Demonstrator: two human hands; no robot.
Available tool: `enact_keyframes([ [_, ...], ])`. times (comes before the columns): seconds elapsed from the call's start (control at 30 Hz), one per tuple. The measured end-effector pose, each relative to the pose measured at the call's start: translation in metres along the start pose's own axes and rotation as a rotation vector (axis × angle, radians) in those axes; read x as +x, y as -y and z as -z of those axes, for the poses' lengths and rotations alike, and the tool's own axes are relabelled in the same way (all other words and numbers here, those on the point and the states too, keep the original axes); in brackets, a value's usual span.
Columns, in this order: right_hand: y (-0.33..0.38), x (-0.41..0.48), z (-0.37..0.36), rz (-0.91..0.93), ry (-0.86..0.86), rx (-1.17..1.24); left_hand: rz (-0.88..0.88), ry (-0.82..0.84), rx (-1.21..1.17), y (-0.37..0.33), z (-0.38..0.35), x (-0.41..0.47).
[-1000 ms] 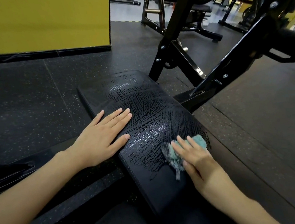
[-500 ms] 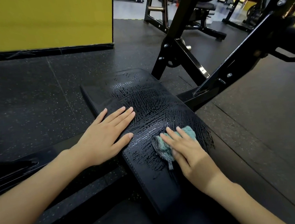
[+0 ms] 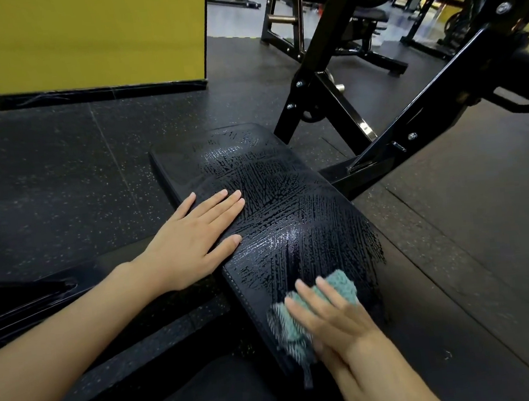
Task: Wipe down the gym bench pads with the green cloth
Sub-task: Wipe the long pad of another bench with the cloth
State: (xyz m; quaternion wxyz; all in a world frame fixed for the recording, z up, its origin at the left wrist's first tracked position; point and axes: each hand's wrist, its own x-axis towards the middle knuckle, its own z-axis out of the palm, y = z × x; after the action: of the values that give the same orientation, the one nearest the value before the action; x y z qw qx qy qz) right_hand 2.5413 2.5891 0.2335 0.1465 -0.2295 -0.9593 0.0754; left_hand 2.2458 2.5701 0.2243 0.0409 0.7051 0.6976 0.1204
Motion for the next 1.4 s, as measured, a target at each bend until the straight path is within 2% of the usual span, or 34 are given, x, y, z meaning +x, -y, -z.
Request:
enact_keyframes([
  [0.1,0.008,-0.007,-0.002,0.016,-0.060,-0.050,0.009,0.004,0.001,-0.002,0.002,0.000],
  [0.2,0.010,0.005,-0.007,-0.008,-0.020,0.029,0.014,0.002,-0.008,-0.003,0.002,0.000],
  [0.5,0.022,0.090,-0.010,-0.127,0.286,0.143,-0.003,-0.006,-0.028,0.000,-0.001,-0.002],
  [0.7,0.019,0.078,-0.012,-0.109,0.255,0.159,0.001,0.004,-0.012,0.000,0.000,-0.002],
  [0.87,0.007,0.034,-0.011,-0.035,0.071,0.012,0.005,0.007,-0.015,0.000,0.000,-0.002],
  [1.0,0.003,0.001,-0.005,-0.036,-0.016,0.031,0.015,0.004,-0.012,-0.002,-0.001,-0.003],
  [1.2,-0.010,0.038,-0.010,-0.073,0.064,0.016,0.024,0.019,-0.004,-0.005,0.002,-0.002],
  [1.3,-0.019,0.069,-0.009,-0.164,0.152,0.163,0.022,0.020,0.012,-0.007,0.004,-0.002],
  [1.4,-0.029,0.101,-0.005,-0.210,0.185,0.152,0.001,0.037,0.026,-0.008,0.005,-0.002],
])
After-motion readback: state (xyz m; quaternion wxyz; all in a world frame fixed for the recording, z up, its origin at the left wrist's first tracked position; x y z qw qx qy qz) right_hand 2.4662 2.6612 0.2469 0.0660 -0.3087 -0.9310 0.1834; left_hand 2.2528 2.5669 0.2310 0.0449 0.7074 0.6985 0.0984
